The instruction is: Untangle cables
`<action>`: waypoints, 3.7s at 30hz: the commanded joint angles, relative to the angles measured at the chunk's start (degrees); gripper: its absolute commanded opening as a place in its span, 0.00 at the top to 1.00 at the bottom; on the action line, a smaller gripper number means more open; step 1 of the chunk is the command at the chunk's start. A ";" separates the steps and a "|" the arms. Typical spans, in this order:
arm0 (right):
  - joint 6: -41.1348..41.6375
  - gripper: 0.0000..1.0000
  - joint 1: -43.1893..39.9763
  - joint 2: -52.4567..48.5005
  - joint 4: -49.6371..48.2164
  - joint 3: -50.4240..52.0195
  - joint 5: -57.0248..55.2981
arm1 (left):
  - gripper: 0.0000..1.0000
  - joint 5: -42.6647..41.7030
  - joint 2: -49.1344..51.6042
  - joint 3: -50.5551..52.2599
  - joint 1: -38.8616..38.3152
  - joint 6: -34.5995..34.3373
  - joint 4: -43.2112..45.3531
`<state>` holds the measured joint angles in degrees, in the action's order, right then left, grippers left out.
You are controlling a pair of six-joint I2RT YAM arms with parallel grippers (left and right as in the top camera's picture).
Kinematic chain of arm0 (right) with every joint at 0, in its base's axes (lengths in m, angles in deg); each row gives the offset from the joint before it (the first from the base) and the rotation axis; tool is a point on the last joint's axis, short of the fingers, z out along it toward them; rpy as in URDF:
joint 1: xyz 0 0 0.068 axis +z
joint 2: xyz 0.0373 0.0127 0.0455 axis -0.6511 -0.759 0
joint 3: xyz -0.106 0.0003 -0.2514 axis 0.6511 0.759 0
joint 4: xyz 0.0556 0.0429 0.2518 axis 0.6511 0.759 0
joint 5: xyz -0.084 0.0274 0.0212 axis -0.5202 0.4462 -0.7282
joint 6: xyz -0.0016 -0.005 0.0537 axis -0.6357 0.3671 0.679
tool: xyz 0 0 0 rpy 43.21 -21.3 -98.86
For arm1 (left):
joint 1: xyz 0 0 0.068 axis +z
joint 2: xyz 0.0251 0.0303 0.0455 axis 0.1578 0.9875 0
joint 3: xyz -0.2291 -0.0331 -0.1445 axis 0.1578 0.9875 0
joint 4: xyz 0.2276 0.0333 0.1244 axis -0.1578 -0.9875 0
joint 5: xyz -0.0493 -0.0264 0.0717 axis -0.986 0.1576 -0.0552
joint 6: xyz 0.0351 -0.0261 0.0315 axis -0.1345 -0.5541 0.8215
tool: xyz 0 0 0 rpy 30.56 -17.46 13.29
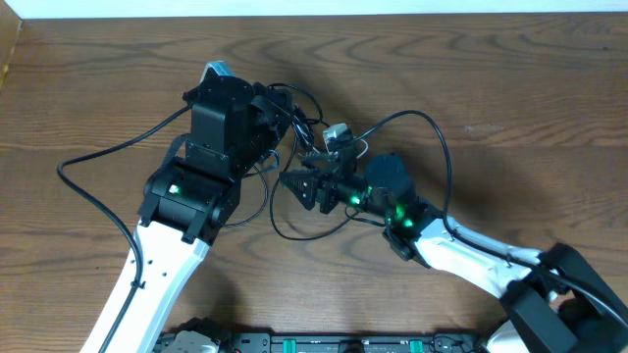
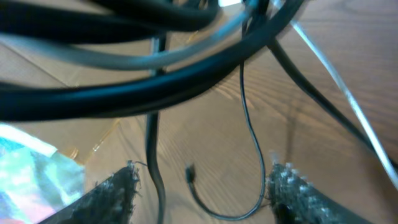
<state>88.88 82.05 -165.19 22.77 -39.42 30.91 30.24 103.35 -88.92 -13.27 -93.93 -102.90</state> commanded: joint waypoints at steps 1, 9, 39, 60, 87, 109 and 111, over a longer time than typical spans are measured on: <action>3.41 0.39 0.35 -1.36 -2.97 -0.11 -0.52 | 0.92 -0.11 -0.90 -1.77 -0.13 -0.50 0.31; 3.45 0.57 0.63 -1.55 -7.10 -0.13 -0.48 | 0.92 -0.11 -0.87 -1.77 -0.35 -0.52 -0.11; -5.60 0.99 0.17 -1.55 4.42 -0.13 2.95 | 0.92 37.51 -0.09 -1.77 -3.06 4.50 -1.20; -10.27 0.99 -17.16 -1.55 29.18 -0.13 2.89 | 0.92 61.46 -0.09 -1.77 2.01 18.18 -8.98; -21.51 0.99 -60.35 -1.55 48.15 -0.13 5.09 | 0.92 61.48 -0.09 -1.77 2.73 18.21 -10.51; -44.17 0.01 -53.75 -1.55 50.42 -0.13 52.35 | 0.92 3.15 -0.07 -1.77 2.73 47.89 -10.62; -47.25 0.01 -52.11 -1.55 50.42 -0.13 53.92 | 0.92 -1.79 -0.07 -1.77 2.73 51.63 -10.93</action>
<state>51.15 27.61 -166.45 73.10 -39.44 75.39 43.55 103.37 -88.92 -10.80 -53.98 -113.43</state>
